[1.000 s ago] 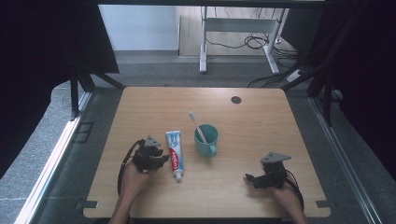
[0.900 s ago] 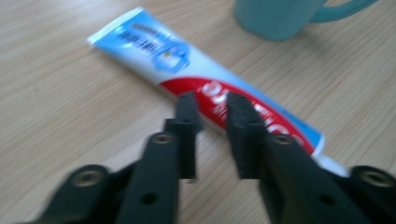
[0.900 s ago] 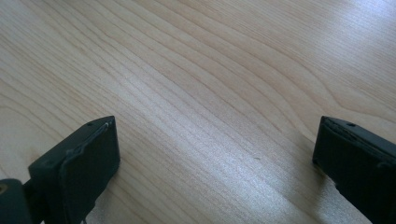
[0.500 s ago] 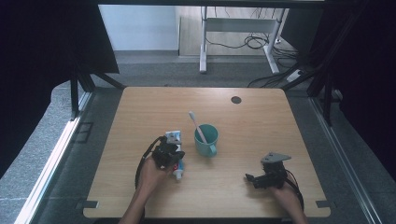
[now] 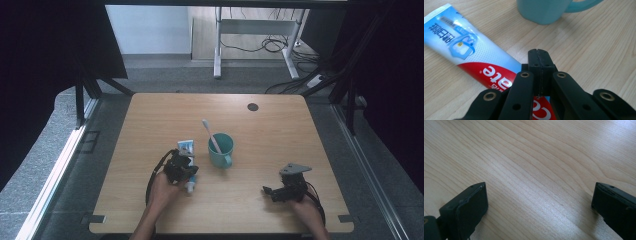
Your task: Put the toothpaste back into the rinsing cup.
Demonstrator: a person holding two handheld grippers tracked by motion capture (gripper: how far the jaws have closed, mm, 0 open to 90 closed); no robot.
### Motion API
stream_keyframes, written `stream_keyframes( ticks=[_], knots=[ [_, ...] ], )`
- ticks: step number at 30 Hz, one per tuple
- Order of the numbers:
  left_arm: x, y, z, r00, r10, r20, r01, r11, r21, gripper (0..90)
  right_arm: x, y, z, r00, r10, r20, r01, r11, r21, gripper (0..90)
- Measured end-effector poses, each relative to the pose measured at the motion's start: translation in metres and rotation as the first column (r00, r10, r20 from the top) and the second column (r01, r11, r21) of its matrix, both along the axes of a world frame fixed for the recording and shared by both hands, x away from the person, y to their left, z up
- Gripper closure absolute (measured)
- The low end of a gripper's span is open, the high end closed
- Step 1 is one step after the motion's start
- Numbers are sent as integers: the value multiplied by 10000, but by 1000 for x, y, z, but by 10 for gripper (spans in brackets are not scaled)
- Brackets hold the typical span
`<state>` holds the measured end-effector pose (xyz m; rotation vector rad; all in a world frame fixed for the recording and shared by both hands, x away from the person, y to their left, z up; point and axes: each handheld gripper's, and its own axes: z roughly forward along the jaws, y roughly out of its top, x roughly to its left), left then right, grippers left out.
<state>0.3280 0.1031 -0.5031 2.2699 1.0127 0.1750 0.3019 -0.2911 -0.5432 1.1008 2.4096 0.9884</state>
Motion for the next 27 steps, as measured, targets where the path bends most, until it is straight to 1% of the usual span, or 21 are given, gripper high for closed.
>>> stream_keyframes(
  ticks=[5,7,10,14,18,19,21,24,27],
  knots=[
    [-3,12,-1,9997,221,-113,-223,9997,-133,900,0,0,0,10000,-6,-3,5,10000,-8,0],
    [-4,18,-1,9994,313,-175,-315,9994,-119,900,0,0,0,10000,-7,-6,7,10000,7,1],
    [-6,27,0,9991,404,-158,-403,9992,32,900,0,0,0,10000,2,13,-2,10000,0,0],
    [-8,39,0,9975,652,-272,-646,9977,205,900,0,0,0,10000,16,21,-16,10000,-4,0],
    [-9,47,-4,9960,826,-351,-808,9955,490,900,0,0,0,10000,12,27,-12,10000,-2,0],
    [-9,48,-5,9957,845,-372,-826,9953,502,900,0,0,0,10000,13,28,-13,10000,-1,1],
    [-9,49,-5,9960,812,-369,-799,9962,361,900,0,0,0,10000,14,28,-14,10000,0,1],
    [-7,48,-1,9970,727,-251,-720,9971,263,895,0,0,0,10000,13,28,-13,10000,-2,0],
    [-5,47,5,9978,657,-90,-656,9977,147,766,0,0,0,10000,8,26,-8,10000,-8,1]
  ],
)
